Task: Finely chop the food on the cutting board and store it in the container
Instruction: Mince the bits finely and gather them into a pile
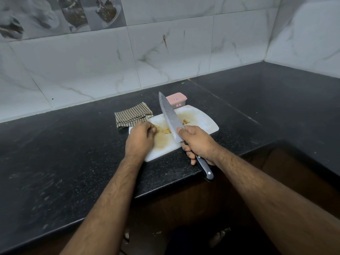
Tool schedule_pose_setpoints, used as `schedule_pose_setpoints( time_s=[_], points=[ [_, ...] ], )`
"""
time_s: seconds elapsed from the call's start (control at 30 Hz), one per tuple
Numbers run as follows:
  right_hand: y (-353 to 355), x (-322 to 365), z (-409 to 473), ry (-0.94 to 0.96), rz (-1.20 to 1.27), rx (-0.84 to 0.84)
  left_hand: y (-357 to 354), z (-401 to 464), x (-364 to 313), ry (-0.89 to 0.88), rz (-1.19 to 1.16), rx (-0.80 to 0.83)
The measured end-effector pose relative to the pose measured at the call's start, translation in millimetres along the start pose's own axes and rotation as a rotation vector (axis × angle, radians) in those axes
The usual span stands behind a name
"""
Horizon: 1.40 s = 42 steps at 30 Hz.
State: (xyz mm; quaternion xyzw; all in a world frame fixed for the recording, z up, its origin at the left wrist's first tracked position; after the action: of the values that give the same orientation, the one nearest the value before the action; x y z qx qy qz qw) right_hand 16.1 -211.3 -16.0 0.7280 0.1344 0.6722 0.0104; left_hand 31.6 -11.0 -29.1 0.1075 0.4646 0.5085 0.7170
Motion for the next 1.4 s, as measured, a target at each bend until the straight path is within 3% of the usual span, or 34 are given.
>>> schedule_pose_setpoints(
  time_s=[0.27, 0.5, 1.4],
  points=[
    [1.5, -1.1, 3.4, -0.010, 0.039, 0.003, 0.2, -6.1, -0.5, -0.093, -0.036, -0.013],
    [8.0, -0.4, 3.5, -0.023, 0.206, -0.081, -5.1, -10.9, -6.7, -0.312, 0.104, 0.156],
    [2.8, 0.6, 0.1, 0.006, 0.022, -0.048, 5.5, -16.5, -3.7, -0.187, 0.043, 0.089]
  ],
)
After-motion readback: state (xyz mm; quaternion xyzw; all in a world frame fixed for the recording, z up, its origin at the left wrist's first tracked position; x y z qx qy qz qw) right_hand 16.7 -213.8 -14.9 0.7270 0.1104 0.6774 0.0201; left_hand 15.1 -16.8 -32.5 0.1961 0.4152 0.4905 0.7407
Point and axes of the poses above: each hand's wrist, its own z-axis towards the middle knuckle, its own y-axis out of the back of the hand, x = y × z, the point moved 2 cm from there along z, towards the middle knuckle, and after that the axes turned 14 degrees about -x, right-handed, at the moved point
